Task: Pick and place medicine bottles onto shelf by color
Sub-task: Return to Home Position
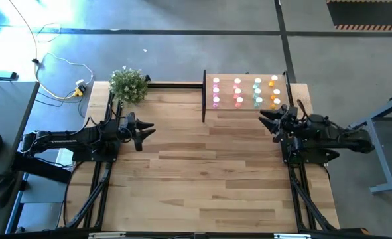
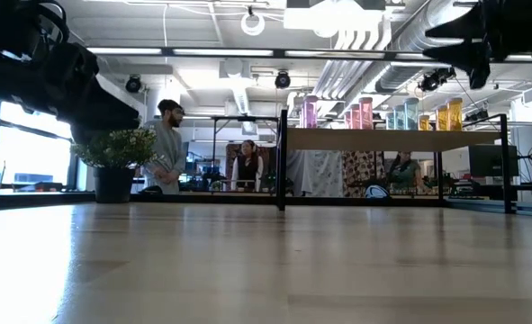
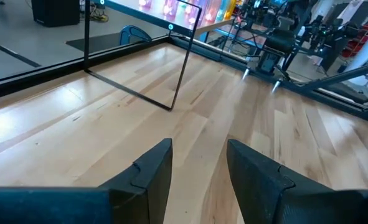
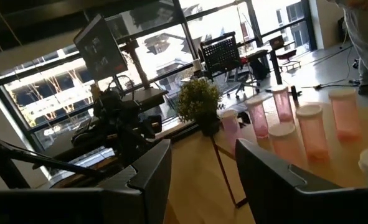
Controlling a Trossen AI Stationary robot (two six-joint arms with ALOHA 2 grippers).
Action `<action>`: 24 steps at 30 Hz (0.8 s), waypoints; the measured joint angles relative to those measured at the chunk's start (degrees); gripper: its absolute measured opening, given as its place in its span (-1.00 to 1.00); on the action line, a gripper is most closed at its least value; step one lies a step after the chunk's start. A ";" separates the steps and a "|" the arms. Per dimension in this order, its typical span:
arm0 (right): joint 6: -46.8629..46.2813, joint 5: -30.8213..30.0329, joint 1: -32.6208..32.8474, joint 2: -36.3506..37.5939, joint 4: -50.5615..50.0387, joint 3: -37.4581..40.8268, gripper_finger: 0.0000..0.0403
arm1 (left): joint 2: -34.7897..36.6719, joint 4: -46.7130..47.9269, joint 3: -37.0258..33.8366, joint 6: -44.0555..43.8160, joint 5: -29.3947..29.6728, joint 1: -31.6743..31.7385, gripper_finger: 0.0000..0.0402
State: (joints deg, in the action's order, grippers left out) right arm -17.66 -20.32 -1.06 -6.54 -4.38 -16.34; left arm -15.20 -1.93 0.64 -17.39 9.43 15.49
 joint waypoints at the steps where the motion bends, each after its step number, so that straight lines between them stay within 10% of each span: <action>1: -0.14 0.00 0.00 0.90 0.10 1.14 -0.16 | 0.00 -0.02 0.00 -0.02 0.00 0.00 -0.29; 24: -4.86 5.49 -0.02 5.03 7.45 15.76 -0.16 | -0.01 -0.07 0.02 0.00 0.00 -0.02 -0.30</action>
